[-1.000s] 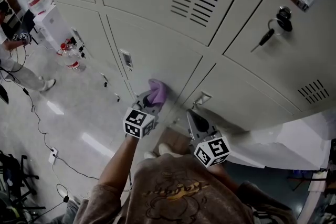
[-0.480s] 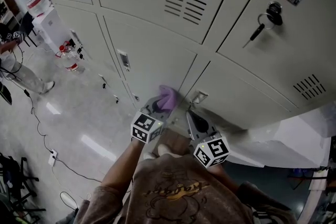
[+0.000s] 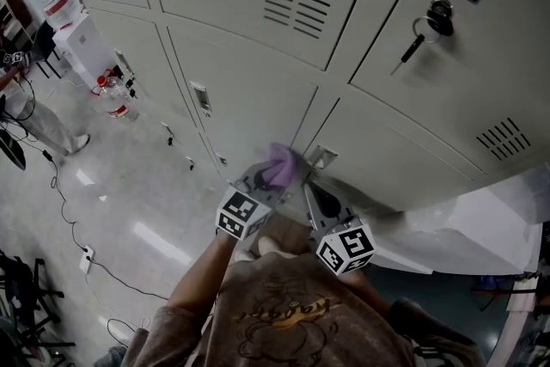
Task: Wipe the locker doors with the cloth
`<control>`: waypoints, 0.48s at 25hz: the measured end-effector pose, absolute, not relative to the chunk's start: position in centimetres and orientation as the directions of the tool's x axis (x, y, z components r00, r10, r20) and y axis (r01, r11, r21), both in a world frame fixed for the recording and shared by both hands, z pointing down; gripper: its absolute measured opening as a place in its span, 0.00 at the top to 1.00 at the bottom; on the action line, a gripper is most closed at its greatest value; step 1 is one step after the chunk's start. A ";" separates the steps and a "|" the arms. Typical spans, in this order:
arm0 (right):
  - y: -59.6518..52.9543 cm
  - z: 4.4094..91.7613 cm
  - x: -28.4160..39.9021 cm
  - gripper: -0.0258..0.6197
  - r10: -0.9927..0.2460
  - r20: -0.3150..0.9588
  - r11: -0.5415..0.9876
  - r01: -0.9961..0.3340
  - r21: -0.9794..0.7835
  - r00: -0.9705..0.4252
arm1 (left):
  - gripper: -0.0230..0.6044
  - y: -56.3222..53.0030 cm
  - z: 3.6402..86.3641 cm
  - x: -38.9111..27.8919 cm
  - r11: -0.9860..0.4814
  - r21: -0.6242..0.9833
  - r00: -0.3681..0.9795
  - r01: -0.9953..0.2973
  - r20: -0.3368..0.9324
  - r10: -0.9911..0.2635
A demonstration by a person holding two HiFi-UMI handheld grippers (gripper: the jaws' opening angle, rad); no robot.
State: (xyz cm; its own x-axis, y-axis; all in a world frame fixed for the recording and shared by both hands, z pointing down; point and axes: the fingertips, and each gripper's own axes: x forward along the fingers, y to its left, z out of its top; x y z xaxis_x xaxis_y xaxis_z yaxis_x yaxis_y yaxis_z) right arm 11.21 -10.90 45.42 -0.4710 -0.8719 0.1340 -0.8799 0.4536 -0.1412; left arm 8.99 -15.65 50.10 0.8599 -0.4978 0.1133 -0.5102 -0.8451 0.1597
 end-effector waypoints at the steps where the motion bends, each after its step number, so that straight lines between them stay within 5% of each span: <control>1: -10.9 45.4 11.2 0.96 -0.872 0.133 0.454 -0.880 -0.141 -0.471 | 0.90 -15.5 49.9 8.9 -0.847 0.159 0.862 -0.507 0.108 -0.496; 12: -11.4 45.4 10.5 0.96 -0.864 0.132 0.470 -0.872 -0.140 -0.487 | 0.90 -16.0 49.5 2.1 -0.766 0.184 0.786 -0.616 0.078 -0.613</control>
